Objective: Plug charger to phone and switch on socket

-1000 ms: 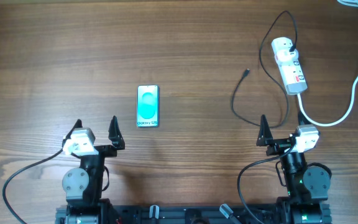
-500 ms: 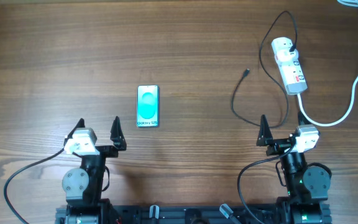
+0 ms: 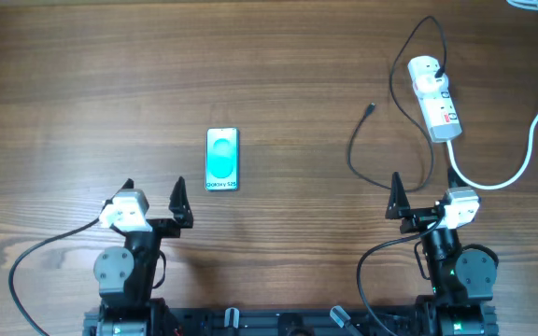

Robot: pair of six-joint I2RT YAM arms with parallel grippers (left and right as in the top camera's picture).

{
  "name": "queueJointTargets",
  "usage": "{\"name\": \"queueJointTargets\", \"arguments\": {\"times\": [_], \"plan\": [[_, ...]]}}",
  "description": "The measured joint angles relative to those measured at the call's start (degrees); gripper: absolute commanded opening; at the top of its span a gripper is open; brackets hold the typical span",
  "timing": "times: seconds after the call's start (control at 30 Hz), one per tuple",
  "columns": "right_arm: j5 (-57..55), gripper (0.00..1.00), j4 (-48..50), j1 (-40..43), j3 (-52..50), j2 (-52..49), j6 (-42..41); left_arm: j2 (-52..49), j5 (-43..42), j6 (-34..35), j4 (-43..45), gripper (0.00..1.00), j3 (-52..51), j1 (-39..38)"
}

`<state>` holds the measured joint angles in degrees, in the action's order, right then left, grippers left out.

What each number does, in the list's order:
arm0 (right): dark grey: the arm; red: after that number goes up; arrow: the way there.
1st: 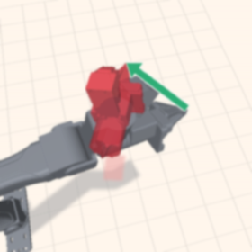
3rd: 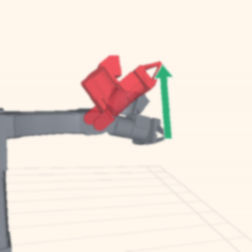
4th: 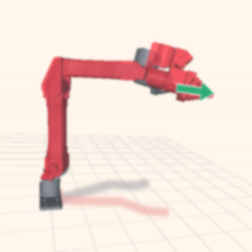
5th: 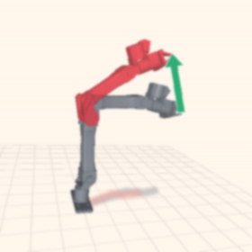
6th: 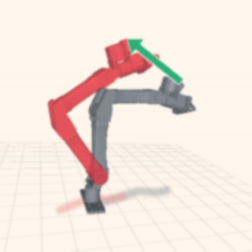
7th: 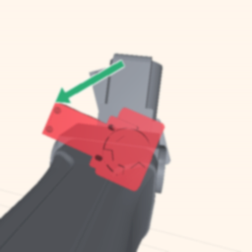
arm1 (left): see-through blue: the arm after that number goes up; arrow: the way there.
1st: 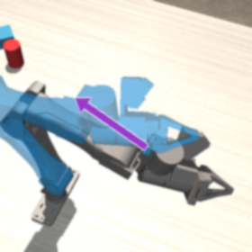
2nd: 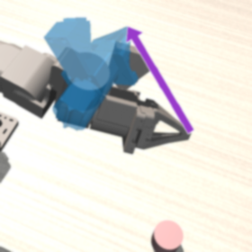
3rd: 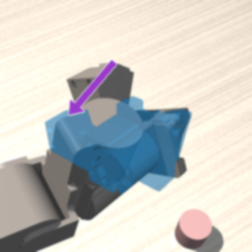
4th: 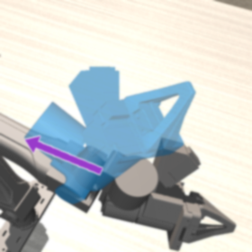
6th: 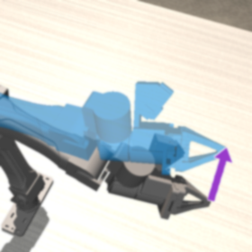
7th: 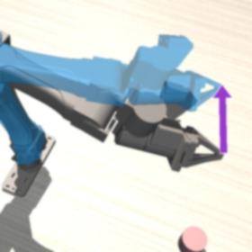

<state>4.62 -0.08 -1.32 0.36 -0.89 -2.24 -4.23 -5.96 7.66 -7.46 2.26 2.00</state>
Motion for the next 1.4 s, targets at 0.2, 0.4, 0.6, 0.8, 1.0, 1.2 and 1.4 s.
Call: {"name": "queueJointTargets", "arguments": {"times": [0.2, 0.4, 0.6, 0.8, 1.0, 1.2, 1.4], "plan": [[0.0, 1.0, 0.0, 0.0, 0.0, 0.0, 0.0, -7.8, -0.2, 0.1, -3.1, 1.0, 8.4, 0.0], [0.0, 1.0, 0.0, 0.0, 0.0, 0.0, 0.0, -14.0, -1.4, 0.1, -7.6, 1.0, 19.8, 0.0], [0.0, 1.0, 0.0, 0.0, 0.0, 0.0, 0.0, -19.1, -3.3, 0.1, -16.0, 1.0, 32.7, 0.0], [0.0, 1.0, 0.0, 0.0, 0.0, 0.0, 0.0, -29.2, -8.8, 0.2, -26.8, 1.0, 44.1, 0.0], [0.0, 1.0, 0.0, 0.0, 0.0, 0.0, 0.0, -43.3, -11.8, 0.3, -40.5, 1.0, 54.9, 0.0], [0.0, 1.0, 0.0, 0.0, 0.0, 0.0, 0.0, -54.9, -18.9, 0.3, -44.2, 1.0, 56.7, 0.0], [0.0, 0.99, 0.0, 0.0, 0.0, 0.0, 0.0, -59.4, -22.1, 0.3, -45.1, 1.0, 56.7, 0.0]]}}
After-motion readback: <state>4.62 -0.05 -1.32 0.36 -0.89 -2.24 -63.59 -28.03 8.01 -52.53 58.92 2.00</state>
